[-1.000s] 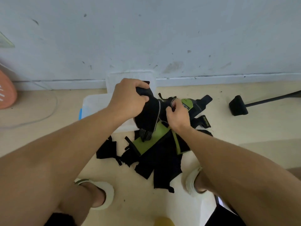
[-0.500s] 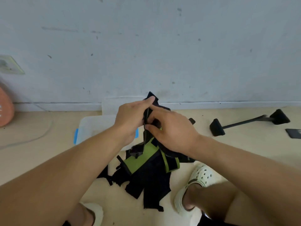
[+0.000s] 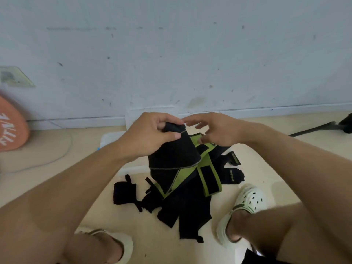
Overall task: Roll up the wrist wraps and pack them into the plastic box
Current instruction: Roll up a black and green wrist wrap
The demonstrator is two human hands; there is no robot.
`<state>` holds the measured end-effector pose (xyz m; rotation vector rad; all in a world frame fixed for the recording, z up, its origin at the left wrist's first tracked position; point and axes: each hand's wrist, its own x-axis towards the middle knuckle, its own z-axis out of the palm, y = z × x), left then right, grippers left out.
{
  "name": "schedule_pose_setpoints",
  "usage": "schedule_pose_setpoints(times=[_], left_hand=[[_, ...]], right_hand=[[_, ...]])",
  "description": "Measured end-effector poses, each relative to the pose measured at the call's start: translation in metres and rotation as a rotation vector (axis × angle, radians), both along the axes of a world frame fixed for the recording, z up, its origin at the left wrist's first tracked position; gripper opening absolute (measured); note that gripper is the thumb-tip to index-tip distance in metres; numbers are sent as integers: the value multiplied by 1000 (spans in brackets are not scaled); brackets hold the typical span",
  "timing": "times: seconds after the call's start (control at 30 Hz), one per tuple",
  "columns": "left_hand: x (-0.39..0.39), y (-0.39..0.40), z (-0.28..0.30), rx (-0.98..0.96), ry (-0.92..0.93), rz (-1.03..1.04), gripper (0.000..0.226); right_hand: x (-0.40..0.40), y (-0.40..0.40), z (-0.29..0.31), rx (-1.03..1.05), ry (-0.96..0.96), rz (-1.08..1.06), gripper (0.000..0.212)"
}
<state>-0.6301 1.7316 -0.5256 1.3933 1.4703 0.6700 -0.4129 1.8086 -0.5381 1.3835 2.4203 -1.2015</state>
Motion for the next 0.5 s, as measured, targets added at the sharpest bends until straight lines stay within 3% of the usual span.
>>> schedule_pose_setpoints(times=[0.13, 0.27, 0.4, 0.5], left_hand=[[0, 0, -2, -18, -34, -58, 37], [-1, 3, -10, 8, -8, 23, 38], [-7, 7, -21, -1, 87, 157, 40], [-13, 12, -29, -12, 189, 228, 40]], right_hand=[[-3, 6, -7, -56, 18, 34, 40], [3, 5, -9, -112, -47, 61, 8], [11, 8, -8, -156, -51, -15, 31], [18, 11, -1, -221, -44, -60, 19]])
